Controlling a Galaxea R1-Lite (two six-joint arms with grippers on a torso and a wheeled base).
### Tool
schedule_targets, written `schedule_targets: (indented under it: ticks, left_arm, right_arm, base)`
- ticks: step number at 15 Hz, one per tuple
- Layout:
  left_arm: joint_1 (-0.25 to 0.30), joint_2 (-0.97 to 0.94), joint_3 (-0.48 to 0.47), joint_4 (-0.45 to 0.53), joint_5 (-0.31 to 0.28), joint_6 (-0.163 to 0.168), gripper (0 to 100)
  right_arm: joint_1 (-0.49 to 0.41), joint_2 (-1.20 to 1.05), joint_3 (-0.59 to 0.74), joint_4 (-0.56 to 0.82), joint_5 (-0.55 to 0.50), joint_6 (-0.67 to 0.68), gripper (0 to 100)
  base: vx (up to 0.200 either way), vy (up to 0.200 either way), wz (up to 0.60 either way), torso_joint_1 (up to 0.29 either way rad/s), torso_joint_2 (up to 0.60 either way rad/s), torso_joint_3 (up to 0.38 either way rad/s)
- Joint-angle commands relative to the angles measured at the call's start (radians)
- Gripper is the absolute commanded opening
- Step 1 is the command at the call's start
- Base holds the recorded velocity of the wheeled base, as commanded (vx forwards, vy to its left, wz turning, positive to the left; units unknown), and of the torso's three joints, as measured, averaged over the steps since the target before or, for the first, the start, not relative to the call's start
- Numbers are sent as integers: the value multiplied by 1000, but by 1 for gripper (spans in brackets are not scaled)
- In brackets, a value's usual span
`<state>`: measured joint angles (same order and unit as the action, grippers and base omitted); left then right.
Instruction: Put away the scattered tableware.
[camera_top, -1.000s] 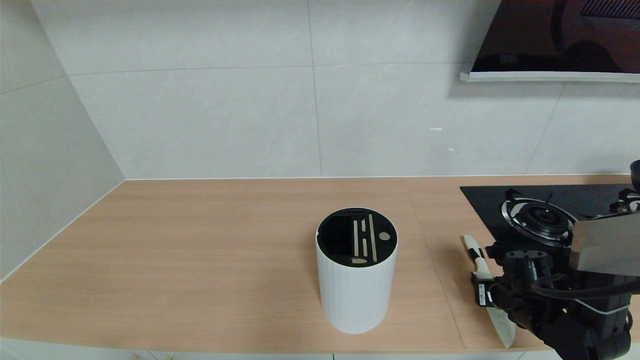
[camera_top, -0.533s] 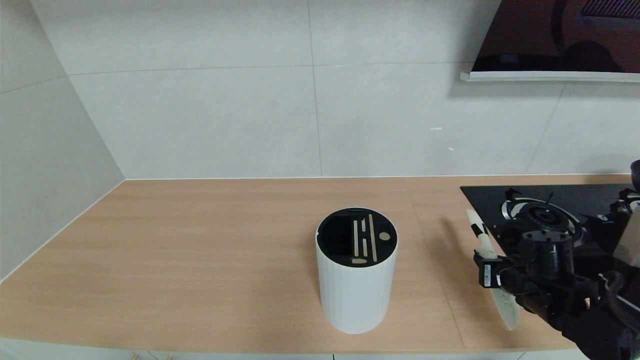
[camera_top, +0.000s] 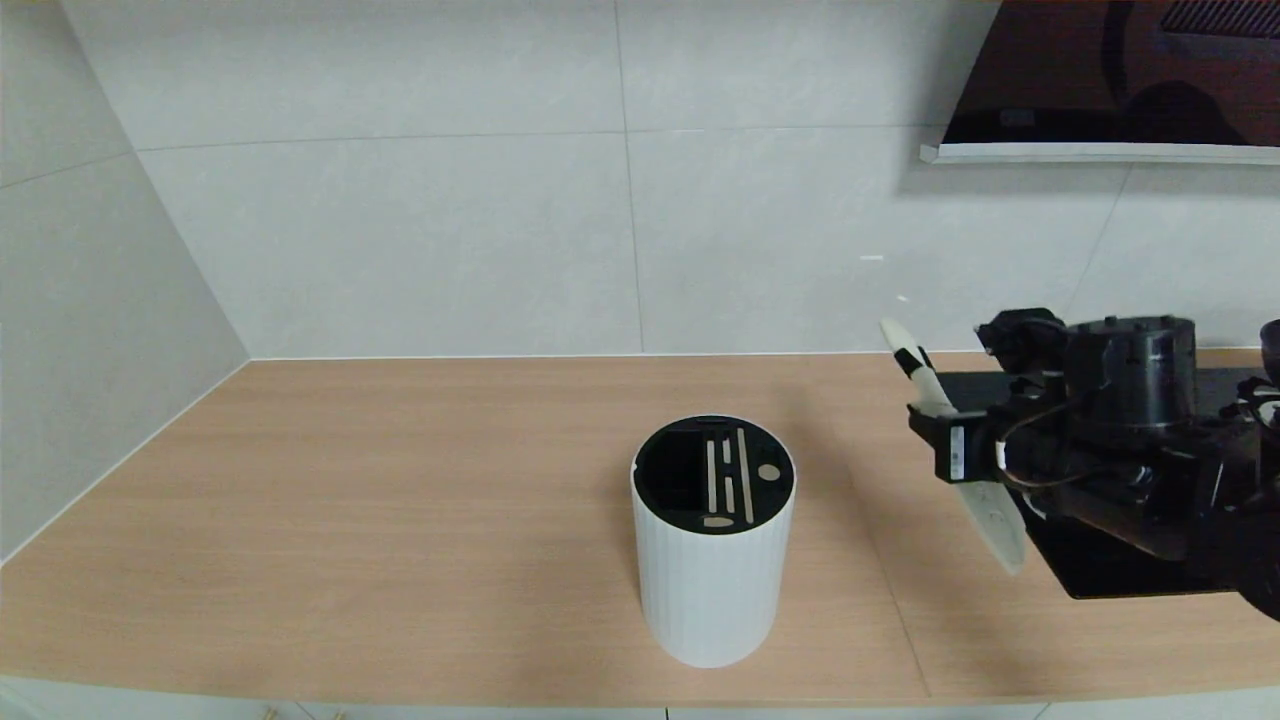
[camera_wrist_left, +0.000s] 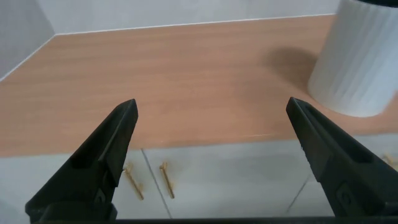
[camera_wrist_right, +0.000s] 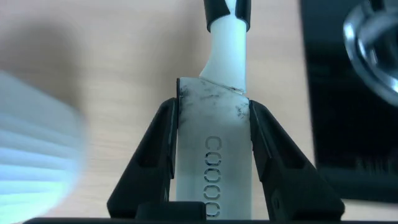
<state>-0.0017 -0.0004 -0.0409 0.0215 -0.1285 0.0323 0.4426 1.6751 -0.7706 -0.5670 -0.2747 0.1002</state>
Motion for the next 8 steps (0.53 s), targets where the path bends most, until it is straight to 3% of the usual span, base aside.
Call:
schedule_targets:
  ticks: [1,3,4,5,8]
  left_arm:
    - [-1,11,-83,61,-69,-11,100]
    - [-3,111,-189,147,-177,-12,100]
    - [-3,117,-192,147,-180,-12,100]
    - [-3,273,-280,146,-243,-12,100]
    - [-4,528,-442,146,-350,-12,100]
  right_arm:
    - [99,-34,-134,52,6,-1,0]
    - [120,-28,-159,47,11,-4,0]
    - [120,-29,-159,47,12,-4,0]
    - [136,-35,-125,44,38,-22,0]
    - [176,-49,-107,41,40,-51,0]
  base:
    - [0,0,0,0,0,0]
    - [0,0,0,0,0,0]
    - [0,0,0,0,0,0]
    - [0,0,0,0,0,0]
    - [0,0,0,0,0,0]
